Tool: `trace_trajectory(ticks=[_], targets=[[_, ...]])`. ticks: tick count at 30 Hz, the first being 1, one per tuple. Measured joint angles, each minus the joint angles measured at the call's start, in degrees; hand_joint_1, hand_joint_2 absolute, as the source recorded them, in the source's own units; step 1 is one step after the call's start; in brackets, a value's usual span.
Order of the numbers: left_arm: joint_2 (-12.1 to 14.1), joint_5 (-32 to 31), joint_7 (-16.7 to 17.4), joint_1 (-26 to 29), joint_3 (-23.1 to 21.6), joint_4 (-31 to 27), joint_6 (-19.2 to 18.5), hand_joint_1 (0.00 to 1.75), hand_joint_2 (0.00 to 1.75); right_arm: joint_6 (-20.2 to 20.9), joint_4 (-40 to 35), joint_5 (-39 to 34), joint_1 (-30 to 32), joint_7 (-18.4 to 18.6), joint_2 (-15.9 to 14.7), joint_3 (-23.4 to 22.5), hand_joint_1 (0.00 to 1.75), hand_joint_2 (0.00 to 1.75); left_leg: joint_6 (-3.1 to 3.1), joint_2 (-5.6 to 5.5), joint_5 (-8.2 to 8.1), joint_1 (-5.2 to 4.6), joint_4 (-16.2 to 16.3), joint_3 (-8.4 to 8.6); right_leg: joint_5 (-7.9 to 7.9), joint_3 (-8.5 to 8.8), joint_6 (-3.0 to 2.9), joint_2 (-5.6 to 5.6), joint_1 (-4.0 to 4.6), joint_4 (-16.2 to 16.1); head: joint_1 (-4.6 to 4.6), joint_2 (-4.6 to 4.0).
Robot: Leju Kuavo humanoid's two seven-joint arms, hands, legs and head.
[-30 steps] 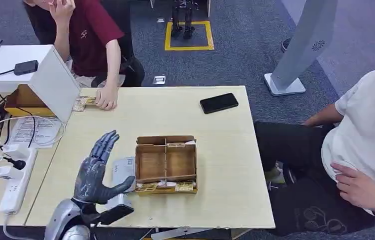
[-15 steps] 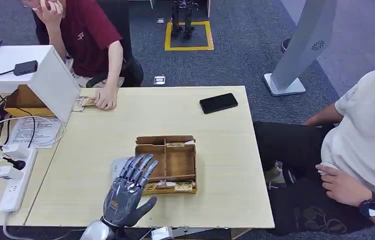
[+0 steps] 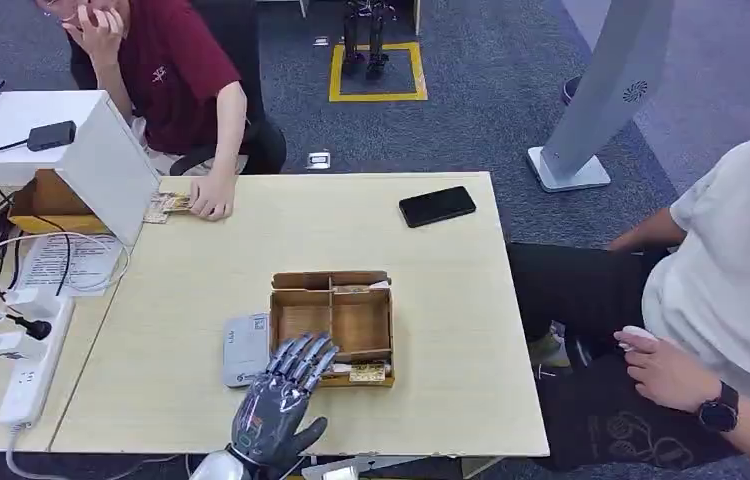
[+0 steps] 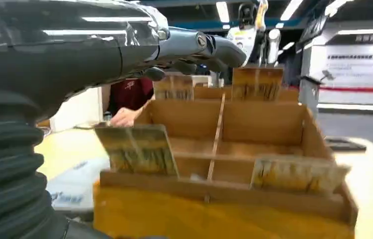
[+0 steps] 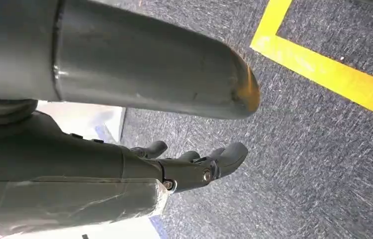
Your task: Pass the card to the sensor for recognition and then transmit it.
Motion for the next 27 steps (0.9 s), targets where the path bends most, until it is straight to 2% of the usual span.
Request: trace_trajectory(ticks=[5,13,20,27], targets=[[-0.2,-1.5,2.2,-1.3,-0.7,5.0,0.4,0.00,1.75,0.1,0.0,0.0,-0.1,0.0,0.0,0.0,0.00,0.00,0.00,0.00,0.00,0.01,0.0,0.01,0.00,0.01,0.00,0.00,0.00,0.0,-0.02,0.00],[-0.7,-1.9,2.5,-3.2,-1.4,9.0,1.3,0.00,1.75,0.2,0.0,0.0,-0.2,-0.1,0.0,0.0,0.00,0.00,0.00,-0.01,0.00,0.00,0.0,0.00,0.00,0.02,0.00,-0.01,0.00,0.0,-0.02,0.00],[-1.5,-0.1,2.5,-4.0,-1.2,10.4,2.1,0.00,1.75,0.1,0.0,0.0,-0.2,-0.3,0.1,0.0,0.00,0.00,0.00,-0.02,0.00,0.00,0.0,0.04,0.00,0.08,0.00,-0.04,0.00,0.0,-0.04,0.00],[-3.5,-1.2,2.0,-4.0,2.3,9.6,2.2,0.00,1.75,0.1,0.0,0.0,-0.2,-0.3,0.2,0.1,0.00,0.00,-0.01,-0.02,0.02,0.01,0.0,0.05,0.01,0.08,-0.01,-0.03,0.00,0.0,-0.04,0.00]])
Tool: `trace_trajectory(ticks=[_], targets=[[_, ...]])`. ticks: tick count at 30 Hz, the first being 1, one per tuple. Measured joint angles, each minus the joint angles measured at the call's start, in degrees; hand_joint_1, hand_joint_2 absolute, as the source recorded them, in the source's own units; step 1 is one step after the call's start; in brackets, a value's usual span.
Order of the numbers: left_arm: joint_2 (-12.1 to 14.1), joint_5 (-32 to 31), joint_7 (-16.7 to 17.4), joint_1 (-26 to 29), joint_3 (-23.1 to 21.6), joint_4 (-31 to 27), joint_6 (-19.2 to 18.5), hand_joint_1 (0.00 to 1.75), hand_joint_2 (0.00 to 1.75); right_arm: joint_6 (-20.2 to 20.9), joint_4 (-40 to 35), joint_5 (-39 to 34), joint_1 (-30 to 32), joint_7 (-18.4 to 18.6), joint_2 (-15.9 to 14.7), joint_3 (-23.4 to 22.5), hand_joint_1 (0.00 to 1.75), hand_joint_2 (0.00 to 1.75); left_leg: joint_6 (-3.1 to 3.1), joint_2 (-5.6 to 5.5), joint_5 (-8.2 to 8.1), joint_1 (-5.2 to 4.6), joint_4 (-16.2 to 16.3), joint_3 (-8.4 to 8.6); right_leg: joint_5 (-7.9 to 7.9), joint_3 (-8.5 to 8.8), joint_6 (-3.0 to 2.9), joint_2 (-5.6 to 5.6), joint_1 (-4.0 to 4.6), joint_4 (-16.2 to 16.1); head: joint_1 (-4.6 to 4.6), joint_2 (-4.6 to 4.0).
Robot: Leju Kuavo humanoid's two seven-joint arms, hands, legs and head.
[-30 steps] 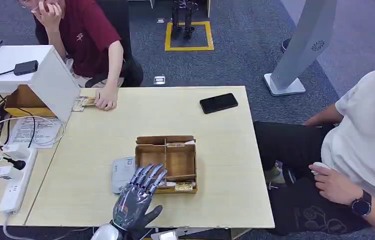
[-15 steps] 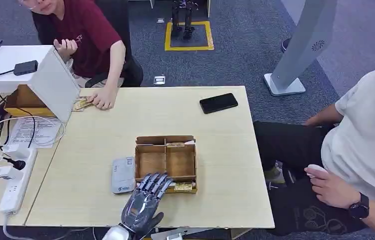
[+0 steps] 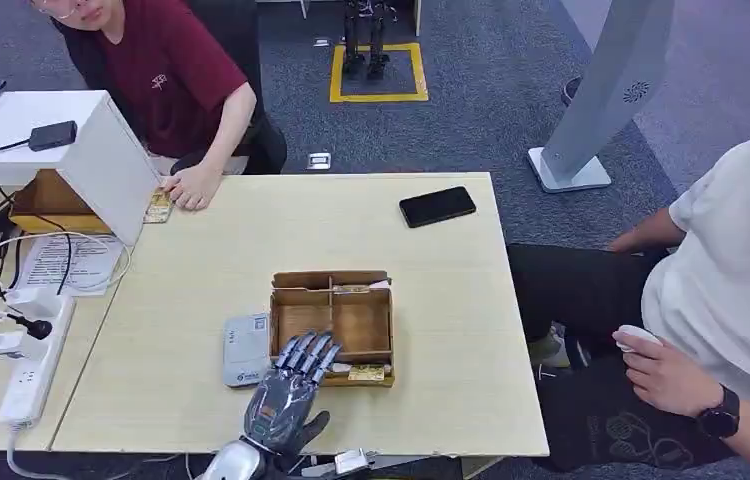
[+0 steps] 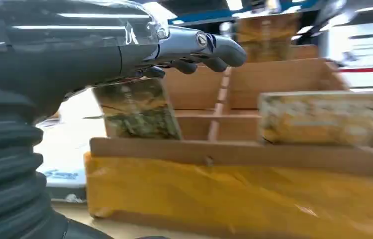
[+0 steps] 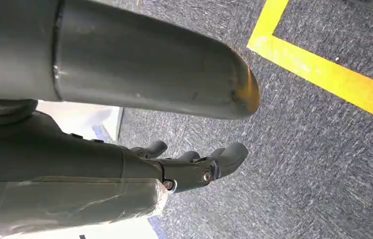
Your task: Pass the card to the sensor for recognition and then transmit it.
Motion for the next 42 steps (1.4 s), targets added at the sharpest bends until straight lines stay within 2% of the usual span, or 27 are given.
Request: trace_trajectory(ticks=[18,20,26,37,42], targets=[[-1.0,0.0,-0.4,0.0,2.4,-0.6,-0.1,0.00,1.75,0.0,0.0,0.0,0.0,0.0,0.1,0.1,0.00,0.00,0.01,-0.01,-0.01,0.00,0.0,-0.02,-0.01,-0.01,0.01,0.00,0.00,0.0,0.02,0.00],[-1.9,0.1,-1.7,0.4,3.5,-0.8,0.2,0.00,1.75,0.0,0.0,0.0,0.0,0.0,0.1,0.1,0.00,0.00,0.00,-0.01,-0.01,0.00,0.0,-0.02,-0.01,-0.01,0.01,0.00,0.00,0.0,0.04,0.00],[-3.7,1.8,-4.0,1.0,5.4,-4.8,0.2,0.00,1.75,-0.1,0.0,0.0,0.0,0.0,0.4,0.2,0.00,0.00,0.01,-0.02,-0.01,0.00,0.0,-0.03,-0.01,-0.01,0.01,-0.01,0.00,0.0,0.02,0.00],[-5.2,2.0,-4.8,1.8,6.5,-6.9,-0.5,0.00,1.75,-0.1,0.0,0.0,0.0,0.2,0.9,0.3,0.00,0.00,0.00,-0.02,-0.01,0.00,0.0,-0.02,-0.01,-0.01,0.01,0.00,0.00,0.0,0.02,0.00],[-5.3,1.9,-4.5,1.9,7.2,-10.3,-1.2,0.00,1.75,-0.2,0.0,0.0,0.0,0.2,1.2,0.5,0.00,0.00,0.01,-0.02,-0.01,0.00,0.0,-0.02,-0.01,-0.01,0.01,0.00,0.00,0.0,0.02,0.00]])
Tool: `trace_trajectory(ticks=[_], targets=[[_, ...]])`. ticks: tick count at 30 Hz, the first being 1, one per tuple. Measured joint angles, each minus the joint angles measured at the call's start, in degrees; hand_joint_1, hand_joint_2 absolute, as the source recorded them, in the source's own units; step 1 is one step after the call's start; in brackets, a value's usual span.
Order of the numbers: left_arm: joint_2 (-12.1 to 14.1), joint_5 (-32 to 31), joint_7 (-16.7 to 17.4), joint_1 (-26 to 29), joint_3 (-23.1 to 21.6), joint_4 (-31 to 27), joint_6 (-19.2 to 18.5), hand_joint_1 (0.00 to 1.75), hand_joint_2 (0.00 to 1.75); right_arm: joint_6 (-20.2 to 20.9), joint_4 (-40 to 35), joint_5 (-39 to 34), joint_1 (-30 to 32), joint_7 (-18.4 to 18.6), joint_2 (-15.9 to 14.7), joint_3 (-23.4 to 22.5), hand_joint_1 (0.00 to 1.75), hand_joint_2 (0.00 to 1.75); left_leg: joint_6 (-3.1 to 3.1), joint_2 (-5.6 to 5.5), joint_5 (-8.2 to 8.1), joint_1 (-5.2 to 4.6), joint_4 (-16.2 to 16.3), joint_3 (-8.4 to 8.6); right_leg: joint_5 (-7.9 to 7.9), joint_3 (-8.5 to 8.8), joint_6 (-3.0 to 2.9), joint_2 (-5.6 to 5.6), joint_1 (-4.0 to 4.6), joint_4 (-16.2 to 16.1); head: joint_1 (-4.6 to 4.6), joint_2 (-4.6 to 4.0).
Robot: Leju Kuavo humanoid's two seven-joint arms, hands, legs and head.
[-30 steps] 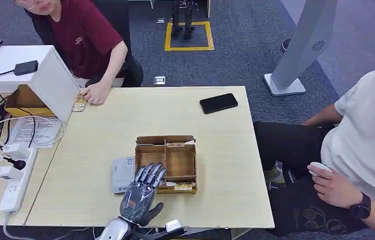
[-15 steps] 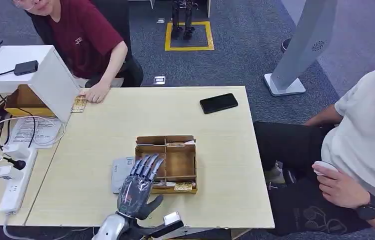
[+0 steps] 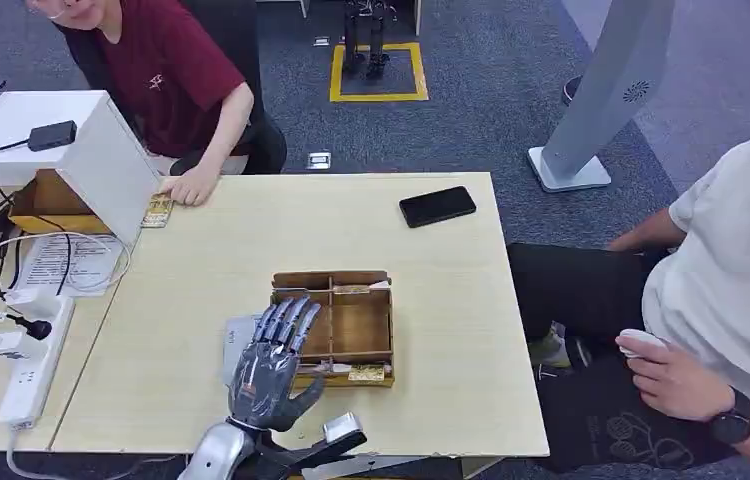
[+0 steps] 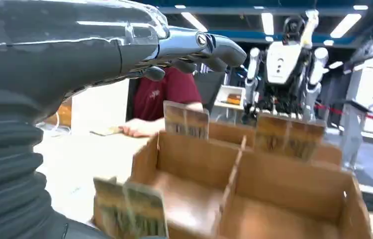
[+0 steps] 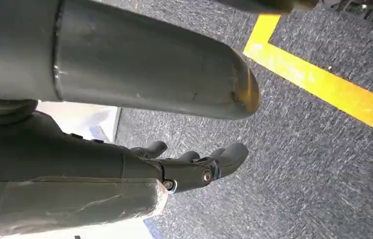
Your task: Pass the card to the sensor for recognition and then transmit it.
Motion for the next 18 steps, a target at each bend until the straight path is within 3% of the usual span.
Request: trace_trajectory(ticks=[15,18], targets=[[0.0,-0.5,-0.4,0.0,1.4,-1.2,-0.8,0.00,1.75,0.0,0.0,0.0,-0.2,0.0,0.2,0.0,0.00,0.00,0.00,0.00,0.00,0.00,0.0,0.00,0.00,0.00,0.00,0.00,0.00,0.0,0.00,0.00],[0.0,-2.5,1.0,-0.1,1.6,-1.2,-0.5,0.00,1.75,0.0,-0.1,0.0,-0.3,0.0,0.2,0.1,0.00,0.00,0.00,0.00,0.00,0.00,0.0,0.00,0.00,0.00,0.00,0.00,0.00,0.0,0.00,0.00]])
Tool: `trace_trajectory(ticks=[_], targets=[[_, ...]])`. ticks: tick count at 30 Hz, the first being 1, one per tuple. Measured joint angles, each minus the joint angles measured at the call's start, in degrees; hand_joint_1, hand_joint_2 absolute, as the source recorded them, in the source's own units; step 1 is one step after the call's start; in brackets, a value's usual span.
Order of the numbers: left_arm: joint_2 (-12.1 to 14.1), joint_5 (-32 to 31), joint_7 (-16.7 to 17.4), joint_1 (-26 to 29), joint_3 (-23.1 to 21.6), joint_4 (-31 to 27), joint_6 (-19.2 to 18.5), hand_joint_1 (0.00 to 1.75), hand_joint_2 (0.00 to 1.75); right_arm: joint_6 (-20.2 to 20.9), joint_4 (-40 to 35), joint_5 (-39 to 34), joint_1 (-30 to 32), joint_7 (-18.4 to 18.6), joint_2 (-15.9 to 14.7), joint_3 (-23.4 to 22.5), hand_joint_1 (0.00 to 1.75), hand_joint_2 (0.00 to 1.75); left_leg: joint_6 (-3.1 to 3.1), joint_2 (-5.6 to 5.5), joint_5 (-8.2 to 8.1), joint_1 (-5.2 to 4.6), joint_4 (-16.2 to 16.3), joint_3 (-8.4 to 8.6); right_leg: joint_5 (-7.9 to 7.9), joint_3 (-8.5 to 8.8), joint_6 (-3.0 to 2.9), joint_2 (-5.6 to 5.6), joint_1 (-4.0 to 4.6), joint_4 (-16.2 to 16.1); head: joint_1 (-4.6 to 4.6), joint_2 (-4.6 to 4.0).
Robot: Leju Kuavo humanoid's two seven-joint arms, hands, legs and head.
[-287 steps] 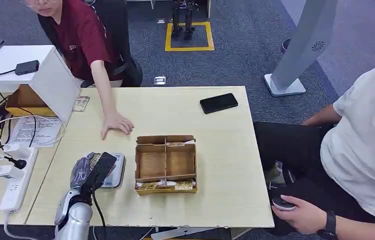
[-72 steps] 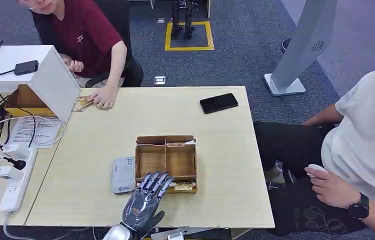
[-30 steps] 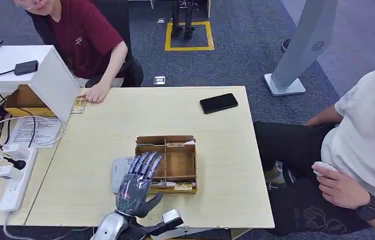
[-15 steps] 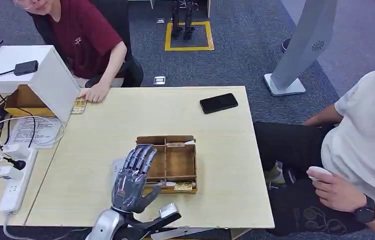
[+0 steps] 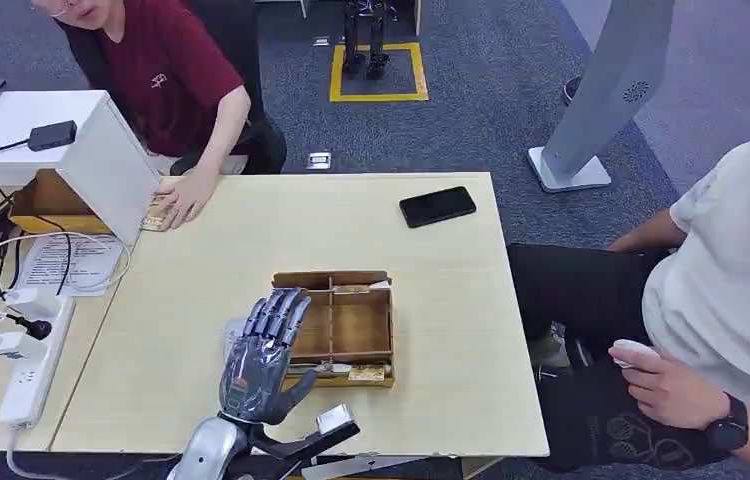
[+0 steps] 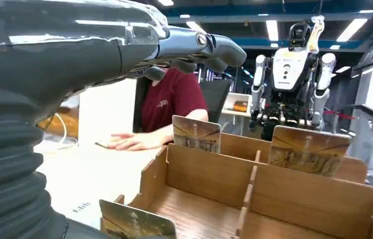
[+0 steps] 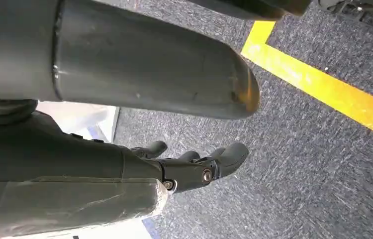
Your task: Pass the card to the sensor for recognition and then transmit it.
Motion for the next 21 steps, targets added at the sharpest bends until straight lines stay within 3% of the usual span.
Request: trace_trajectory(ticks=[4,21], targets=[[0.0,-0.6,1.4,-0.2,1.1,0.0,0.0,0.00,1.75,0.0,-0.1,0.0,-0.1,-0.1,0.0,0.1,0.00,0.00,0.00,0.00,0.00,0.00,0.0,0.00,0.00,0.00,0.00,0.00,0.00,0.0,0.00,0.00],[0.0,-1.1,1.5,-0.2,2.9,1.4,-0.3,0.00,1.75,-0.1,-0.1,0.0,-0.3,-0.3,0.2,0.1,0.00,0.00,0.00,0.00,0.00,0.00,0.0,0.00,0.00,0.00,0.00,0.00,0.00,0.0,0.00,0.00]])
